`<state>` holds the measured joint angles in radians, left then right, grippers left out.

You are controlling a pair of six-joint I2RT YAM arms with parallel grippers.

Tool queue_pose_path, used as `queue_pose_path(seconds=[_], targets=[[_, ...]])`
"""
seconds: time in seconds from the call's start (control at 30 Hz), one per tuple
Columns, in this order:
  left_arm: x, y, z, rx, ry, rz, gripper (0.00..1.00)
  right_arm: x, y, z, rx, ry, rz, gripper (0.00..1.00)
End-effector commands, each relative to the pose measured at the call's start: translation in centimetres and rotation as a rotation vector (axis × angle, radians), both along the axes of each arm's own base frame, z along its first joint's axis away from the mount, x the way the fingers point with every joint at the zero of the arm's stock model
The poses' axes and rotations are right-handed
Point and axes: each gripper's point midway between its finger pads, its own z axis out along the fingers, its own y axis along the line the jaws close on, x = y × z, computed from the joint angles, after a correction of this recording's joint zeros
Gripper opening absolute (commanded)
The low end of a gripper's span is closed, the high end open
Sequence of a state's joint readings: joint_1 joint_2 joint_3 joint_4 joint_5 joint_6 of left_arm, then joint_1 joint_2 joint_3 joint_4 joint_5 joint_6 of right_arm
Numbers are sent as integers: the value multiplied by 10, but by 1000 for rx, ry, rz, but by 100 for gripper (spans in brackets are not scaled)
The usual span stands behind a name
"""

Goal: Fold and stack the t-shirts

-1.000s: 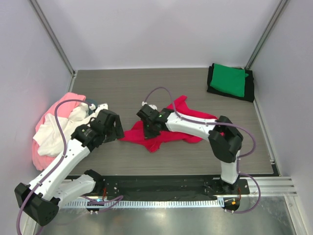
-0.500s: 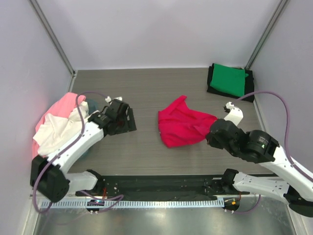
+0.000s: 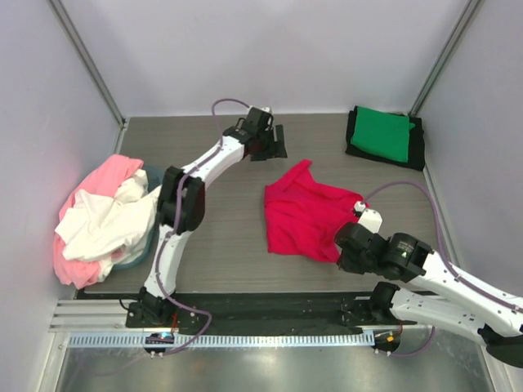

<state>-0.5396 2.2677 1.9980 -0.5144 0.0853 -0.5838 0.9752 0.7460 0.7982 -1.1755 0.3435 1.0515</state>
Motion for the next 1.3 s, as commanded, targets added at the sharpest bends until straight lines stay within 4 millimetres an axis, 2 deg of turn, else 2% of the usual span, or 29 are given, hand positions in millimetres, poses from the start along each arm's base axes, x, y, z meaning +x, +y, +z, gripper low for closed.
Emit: queue_pose_path(seconds=[0.0,0.03,0.07,0.1,0.13,0.33,0.43,0.47,0.53,0.57,0.67,0.7,0.73,0.77,0.8,0.83,0.87,0.9,0.97,1.0,1.03,1.07,1.1,1.13,1.17,1.2,1.23,1.27], targets=[[9,-41,-8,-55,-1,-116,74,7,13,12,76,-52,14,1],[11,-45,-15,-56,7,-123,74,8,13,11,71,-52,16,1],[17,-54,-8,-75,-16,-132,74,8,12,9,59,-49,15,1],[15,-60,-28,-69,15,-138,72,8,13,8,53,-44,19,1],[15,-65,-32,-78,22,-144,71,8,12,6,45,-41,21,1],[-7,-95,-54,-113,49,-220,62,11,13,2,25,-43,19,1],[-18,-101,-66,-104,71,-243,42,12,12,1,20,-47,14,1],[-19,-100,-70,-99,80,-245,30,13,12,1,22,-49,11,1],[-23,-97,-75,-84,94,-248,13,14,12,2,23,-55,4,1],[-23,-93,-71,-69,88,-240,0,15,12,4,25,-62,-1,1],[-21,-58,-65,52,88,-142,0,24,11,13,15,-102,-23,1],[-16,-48,-22,35,30,-99,0,32,9,15,-25,-127,-37,1],[-15,-37,-6,35,10,-77,0,34,12,22,-13,-140,-31,1],[-19,-21,6,33,19,-38,0,47,14,35,-40,-179,-44,1],[-16,3,57,2,-36,9,0,55,15,42,-64,-200,-53,1],[-17,21,81,-4,-58,44,0,62,16,50,-95,-222,-35,1],[-18,39,101,5,-80,85,0,74,23,74,-73,-269,-40,1],[-23,76,142,12,-124,147,0,85,29,79,-85,-269,-38,1],[-33,106,171,18,-144,186,0,106,46,115,-5,-329,16,1],[-41,134,186,39,-136,217,0,127,31,125,-7,-338,-43,1],[-52,149,206,38,-158,229,0,137,26,135,10,-344,-53,1],[-59,162,214,47,-160,240,0,148,19,163,21,-396,-49,1],[-72,176,216,82,-141,231,0,158,12,172,25,-396,-59,1],[-82,194,229,90,-161,253,0,166,-9,181,-2,-403,-116,1],[-88,203,233,104,-163,261,0,172,-19,211,-12,-464,-127,1],[-98,213,233,130,-149,266,0,176,-31,220,-43,-477,-160,1],[-103,226,233,150,-147,278,0,178,-45,221,-91,-454,-189,1],[-114,233,244,151,-171,287,0,178,-53,244,-103,-501,-205,1]])
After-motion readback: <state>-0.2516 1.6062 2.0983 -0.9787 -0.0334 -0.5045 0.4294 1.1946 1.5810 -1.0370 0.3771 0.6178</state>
